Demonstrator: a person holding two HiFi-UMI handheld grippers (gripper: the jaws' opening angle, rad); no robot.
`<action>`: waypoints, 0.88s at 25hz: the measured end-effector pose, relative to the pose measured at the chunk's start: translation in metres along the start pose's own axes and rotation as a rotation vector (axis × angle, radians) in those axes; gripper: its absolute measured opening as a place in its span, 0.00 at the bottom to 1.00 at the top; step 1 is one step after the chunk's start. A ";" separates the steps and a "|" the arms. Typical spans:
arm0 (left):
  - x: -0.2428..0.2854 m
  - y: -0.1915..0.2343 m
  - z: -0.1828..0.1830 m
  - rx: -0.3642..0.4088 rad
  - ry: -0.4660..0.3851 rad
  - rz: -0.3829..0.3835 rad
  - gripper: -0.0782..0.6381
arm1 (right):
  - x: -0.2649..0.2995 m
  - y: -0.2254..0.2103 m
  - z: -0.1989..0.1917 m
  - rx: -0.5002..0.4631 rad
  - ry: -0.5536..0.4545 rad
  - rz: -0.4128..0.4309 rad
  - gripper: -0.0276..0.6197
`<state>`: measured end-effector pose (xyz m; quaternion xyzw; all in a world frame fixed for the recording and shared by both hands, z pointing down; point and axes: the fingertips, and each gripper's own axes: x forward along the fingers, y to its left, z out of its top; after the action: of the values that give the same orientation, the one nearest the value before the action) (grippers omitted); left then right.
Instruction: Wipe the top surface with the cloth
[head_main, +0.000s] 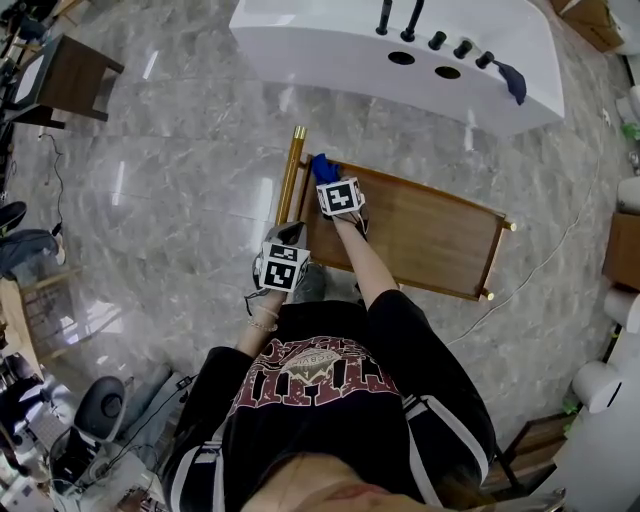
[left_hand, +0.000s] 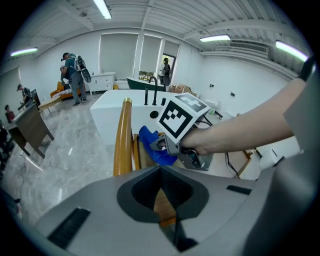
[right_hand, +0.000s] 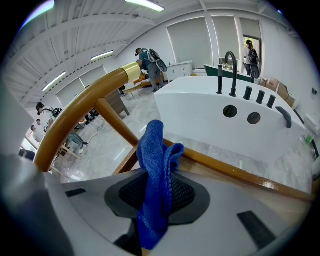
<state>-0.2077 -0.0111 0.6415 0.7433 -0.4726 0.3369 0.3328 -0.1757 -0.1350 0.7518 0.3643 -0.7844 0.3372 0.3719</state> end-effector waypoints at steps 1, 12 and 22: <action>0.001 0.002 -0.001 0.013 0.004 0.012 0.18 | -0.001 -0.001 -0.001 0.000 0.001 0.002 0.20; 0.005 0.002 -0.002 0.033 0.051 0.044 0.18 | -0.014 -0.027 -0.011 0.018 0.009 -0.009 0.20; 0.008 -0.029 0.010 0.006 0.045 -0.014 0.18 | -0.030 -0.052 -0.024 0.047 0.014 -0.024 0.20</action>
<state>-0.1762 -0.0129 0.6372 0.7397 -0.4587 0.3528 0.3435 -0.1108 -0.1326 0.7522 0.3801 -0.7690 0.3536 0.3729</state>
